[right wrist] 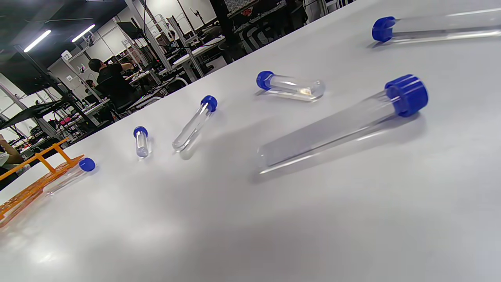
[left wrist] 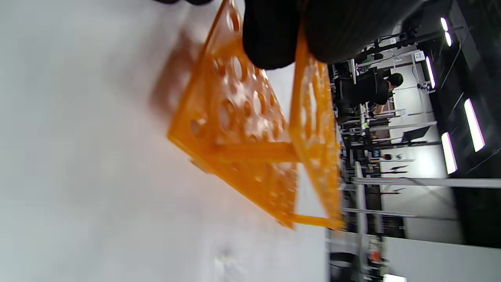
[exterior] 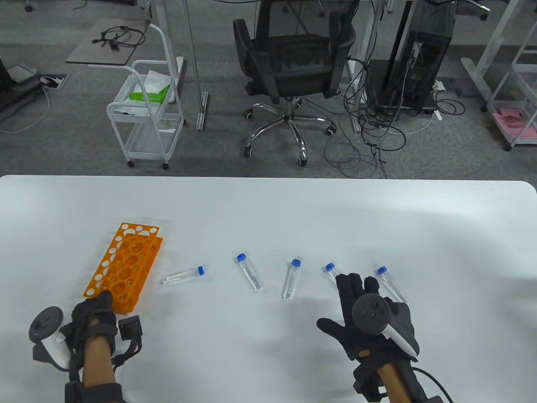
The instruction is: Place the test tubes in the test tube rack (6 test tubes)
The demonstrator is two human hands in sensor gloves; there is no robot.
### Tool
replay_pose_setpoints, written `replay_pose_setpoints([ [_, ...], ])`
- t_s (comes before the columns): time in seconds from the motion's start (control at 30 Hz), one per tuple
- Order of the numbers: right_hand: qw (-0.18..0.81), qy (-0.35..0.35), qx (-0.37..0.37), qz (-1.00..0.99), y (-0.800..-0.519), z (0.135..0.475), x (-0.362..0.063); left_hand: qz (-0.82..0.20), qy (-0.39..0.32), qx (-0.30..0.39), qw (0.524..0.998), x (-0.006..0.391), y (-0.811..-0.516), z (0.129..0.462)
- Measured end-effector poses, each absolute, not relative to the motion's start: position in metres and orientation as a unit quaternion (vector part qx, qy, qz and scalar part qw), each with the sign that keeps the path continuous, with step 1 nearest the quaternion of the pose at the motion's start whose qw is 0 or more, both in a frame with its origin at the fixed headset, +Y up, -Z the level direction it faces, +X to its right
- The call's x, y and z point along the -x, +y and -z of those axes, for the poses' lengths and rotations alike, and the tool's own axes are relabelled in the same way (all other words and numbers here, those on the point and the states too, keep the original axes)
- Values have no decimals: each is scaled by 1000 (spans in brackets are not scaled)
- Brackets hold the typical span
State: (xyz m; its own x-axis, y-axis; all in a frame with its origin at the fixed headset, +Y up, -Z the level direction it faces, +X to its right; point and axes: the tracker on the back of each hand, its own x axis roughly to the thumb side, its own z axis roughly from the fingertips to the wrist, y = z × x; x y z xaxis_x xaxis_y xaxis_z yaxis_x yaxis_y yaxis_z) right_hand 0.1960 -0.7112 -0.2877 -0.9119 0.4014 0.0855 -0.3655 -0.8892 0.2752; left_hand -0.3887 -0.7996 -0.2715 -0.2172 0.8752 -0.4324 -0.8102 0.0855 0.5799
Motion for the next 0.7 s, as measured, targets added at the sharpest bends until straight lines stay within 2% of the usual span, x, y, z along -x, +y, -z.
replay_pose_setpoints([
  [0.07, 198, 127, -70, -969, -711, 288, -196, -701, 377, -46, 603, 387, -800, 273],
  [0.2, 203, 127, -69, -968, -711, 288, -196, -707, 372, -54, 599, 387, -799, 273],
  [0.37, 203, 128, -69, -968, -711, 287, -196, -742, 361, -78, 560, 388, -802, 272],
  [0.7, 216, 117, -68, -967, -708, 288, -201, -781, 308, -100, 534, 384, -793, 275],
])
